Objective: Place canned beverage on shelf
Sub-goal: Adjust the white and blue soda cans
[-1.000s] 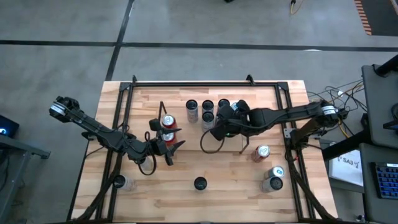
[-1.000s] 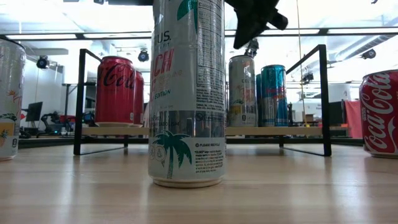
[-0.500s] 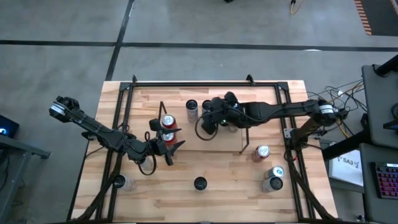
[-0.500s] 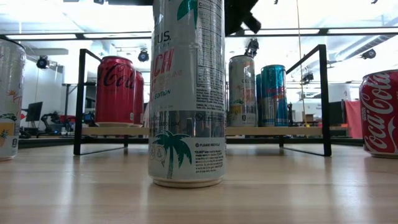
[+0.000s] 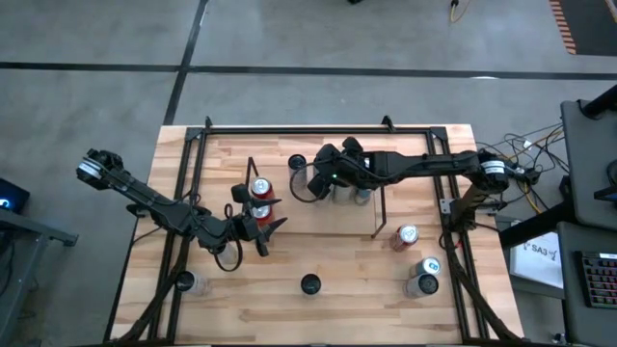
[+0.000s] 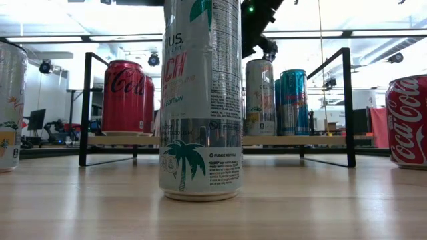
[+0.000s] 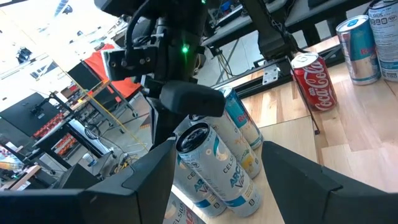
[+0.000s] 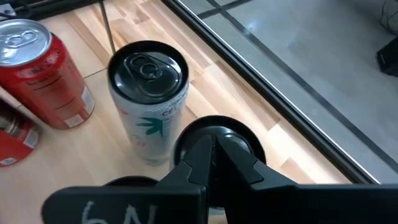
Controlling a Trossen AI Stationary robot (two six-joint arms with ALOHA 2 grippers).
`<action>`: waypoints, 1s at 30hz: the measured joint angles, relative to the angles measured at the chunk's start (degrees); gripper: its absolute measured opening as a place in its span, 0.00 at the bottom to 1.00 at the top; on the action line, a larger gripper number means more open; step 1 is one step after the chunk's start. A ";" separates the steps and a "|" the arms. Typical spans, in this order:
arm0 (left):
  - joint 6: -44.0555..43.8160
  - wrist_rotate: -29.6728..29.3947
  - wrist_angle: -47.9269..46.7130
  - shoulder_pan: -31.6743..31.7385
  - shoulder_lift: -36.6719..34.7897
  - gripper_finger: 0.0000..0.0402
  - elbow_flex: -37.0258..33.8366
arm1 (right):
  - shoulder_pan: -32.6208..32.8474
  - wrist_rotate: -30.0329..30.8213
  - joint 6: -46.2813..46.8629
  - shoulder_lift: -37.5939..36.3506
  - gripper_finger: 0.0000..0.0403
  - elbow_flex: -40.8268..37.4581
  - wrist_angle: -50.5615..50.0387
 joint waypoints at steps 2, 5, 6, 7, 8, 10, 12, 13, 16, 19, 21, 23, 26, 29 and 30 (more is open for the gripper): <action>0.00 0.00 -0.04 0.00 0.00 0.56 0.00 | -0.21 0.04 -0.12 0.22 0.03 0.00 0.03; 0.00 0.00 -0.10 -0.01 0.00 0.56 0.00 | -0.53 0.04 -0.18 0.26 0.03 0.00 0.00; 0.00 0.00 -0.10 -0.01 0.00 0.56 0.00 | -0.67 0.04 -0.18 0.26 0.03 0.00 0.00; 0.00 0.00 -0.11 -0.01 0.00 0.56 0.00 | -0.69 0.05 -0.17 0.26 0.03 -0.02 0.00; 0.01 0.00 -0.11 -0.02 0.00 0.56 0.00 | -0.73 0.07 -0.18 0.26 0.03 -0.03 0.00; 0.00 0.00 -0.11 0.00 0.00 0.56 0.00 | -0.85 0.06 -0.18 0.26 0.03 -0.11 -0.11; 0.00 0.00 -0.13 0.00 0.00 0.56 0.00 | -1.06 0.04 -0.18 0.26 0.03 -0.13 -0.10; 0.00 0.00 -0.13 0.00 0.00 0.56 0.00 | -1.08 0.04 -0.18 0.26 0.03 -0.25 -0.02; 0.00 0.00 -0.14 0.00 0.00 0.56 0.00 | -1.43 0.03 -0.18 0.26 0.03 -0.65 0.18; 0.00 0.00 -0.13 0.00 0.00 0.56 0.00 | -1.54 0.13 -0.18 0.26 0.03 -0.99 0.22; 0.00 0.00 -0.15 0.00 0.00 0.56 0.00 | -1.58 0.09 -0.18 0.26 0.03 -1.07 0.22; 0.00 0.00 -0.15 0.00 0.00 0.56 0.00 | -1.67 0.05 -0.18 0.26 0.03 -1.07 0.25; 0.00 0.00 -0.15 0.00 0.00 0.56 0.00 | -1.80 0.02 -0.18 0.26 0.03 -1.07 0.23; 0.00 0.00 -0.15 -0.02 0.00 0.56 0.00 | -1.91 0.11 -0.18 0.26 0.03 -1.07 0.22; 0.00 0.00 -0.15 0.00 0.00 0.56 0.00 | -1.94 0.16 -0.20 0.26 0.03 -1.07 0.20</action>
